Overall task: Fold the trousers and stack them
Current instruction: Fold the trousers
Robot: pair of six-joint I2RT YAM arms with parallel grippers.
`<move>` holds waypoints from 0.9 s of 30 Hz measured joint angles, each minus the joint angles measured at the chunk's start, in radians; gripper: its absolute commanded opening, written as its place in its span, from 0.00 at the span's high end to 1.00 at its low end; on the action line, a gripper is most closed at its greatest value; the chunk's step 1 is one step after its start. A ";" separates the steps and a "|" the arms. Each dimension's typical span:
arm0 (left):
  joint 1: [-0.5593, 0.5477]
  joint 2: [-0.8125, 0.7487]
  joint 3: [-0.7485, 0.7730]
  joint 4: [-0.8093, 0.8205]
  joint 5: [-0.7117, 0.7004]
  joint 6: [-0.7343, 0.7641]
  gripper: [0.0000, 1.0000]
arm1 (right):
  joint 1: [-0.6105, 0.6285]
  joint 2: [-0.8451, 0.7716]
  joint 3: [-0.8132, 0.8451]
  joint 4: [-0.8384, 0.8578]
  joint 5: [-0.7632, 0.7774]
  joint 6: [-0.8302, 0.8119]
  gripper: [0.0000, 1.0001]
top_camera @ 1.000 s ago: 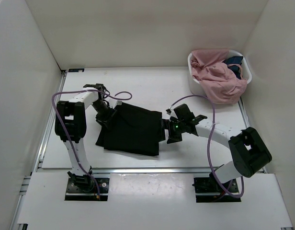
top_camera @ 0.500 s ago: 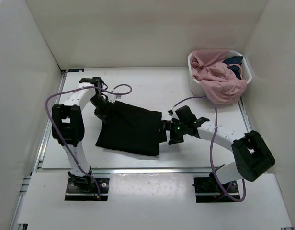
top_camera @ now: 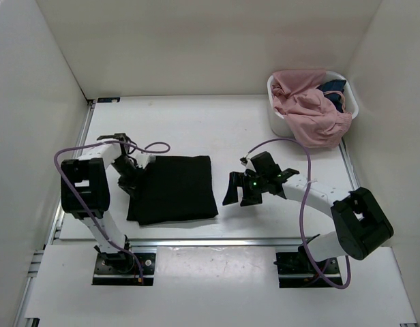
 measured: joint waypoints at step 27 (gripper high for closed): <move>0.133 0.047 -0.023 0.122 0.010 -0.033 0.28 | 0.205 0.290 0.369 0.066 0.098 0.008 1.00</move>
